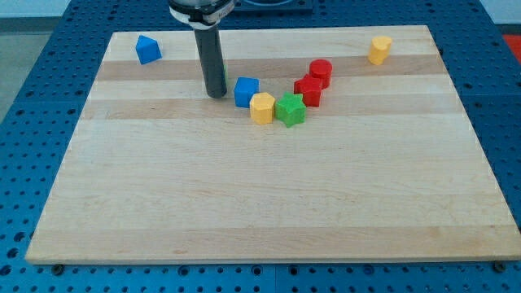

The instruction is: Place the blue cube towards the bottom left of the green star

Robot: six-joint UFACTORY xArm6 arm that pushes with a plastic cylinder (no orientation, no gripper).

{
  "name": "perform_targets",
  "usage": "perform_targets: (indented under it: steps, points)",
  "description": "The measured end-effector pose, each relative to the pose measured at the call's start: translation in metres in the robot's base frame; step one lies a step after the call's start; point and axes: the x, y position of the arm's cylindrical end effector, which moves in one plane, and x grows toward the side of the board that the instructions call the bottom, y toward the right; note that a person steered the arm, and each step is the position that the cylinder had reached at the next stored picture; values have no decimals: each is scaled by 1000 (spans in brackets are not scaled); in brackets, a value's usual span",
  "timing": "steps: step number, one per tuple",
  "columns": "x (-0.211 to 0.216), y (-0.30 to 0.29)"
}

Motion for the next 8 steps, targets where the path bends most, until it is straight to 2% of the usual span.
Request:
perform_targets:
  steps: [2,4,6,8]
  points:
    - [-30,20]
    - [-30,73]
    - [7,72]
    - [9,31]
